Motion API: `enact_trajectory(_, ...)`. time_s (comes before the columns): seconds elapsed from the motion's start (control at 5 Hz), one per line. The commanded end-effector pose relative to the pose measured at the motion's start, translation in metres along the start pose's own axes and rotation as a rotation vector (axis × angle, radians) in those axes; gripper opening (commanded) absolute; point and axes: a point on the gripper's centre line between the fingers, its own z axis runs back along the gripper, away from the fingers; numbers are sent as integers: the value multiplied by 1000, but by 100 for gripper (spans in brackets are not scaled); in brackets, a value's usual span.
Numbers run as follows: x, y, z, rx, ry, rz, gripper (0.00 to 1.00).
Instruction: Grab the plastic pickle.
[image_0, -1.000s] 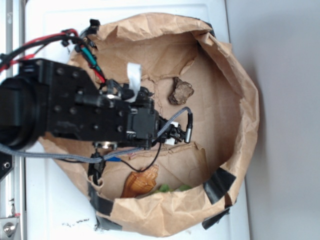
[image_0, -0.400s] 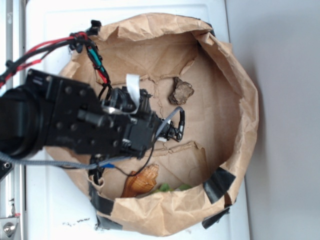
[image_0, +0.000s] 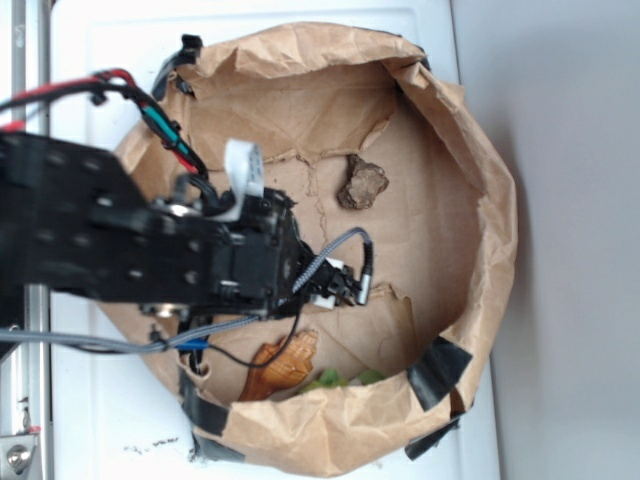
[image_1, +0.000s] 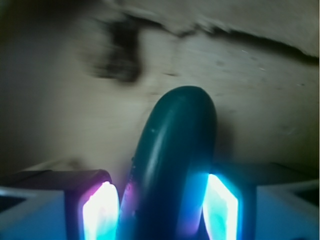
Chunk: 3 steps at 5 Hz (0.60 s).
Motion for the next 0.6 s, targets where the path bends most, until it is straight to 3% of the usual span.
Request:
enact_trajectory(0.0, 14, -25, 40, -31, -19, 13, 0)
enact_trajectory(0.2, 15, -22, 44, -36, -18, 49, 0)
enact_trajectory(0.4, 14, -20, 40, 47, -75, 5, 38)
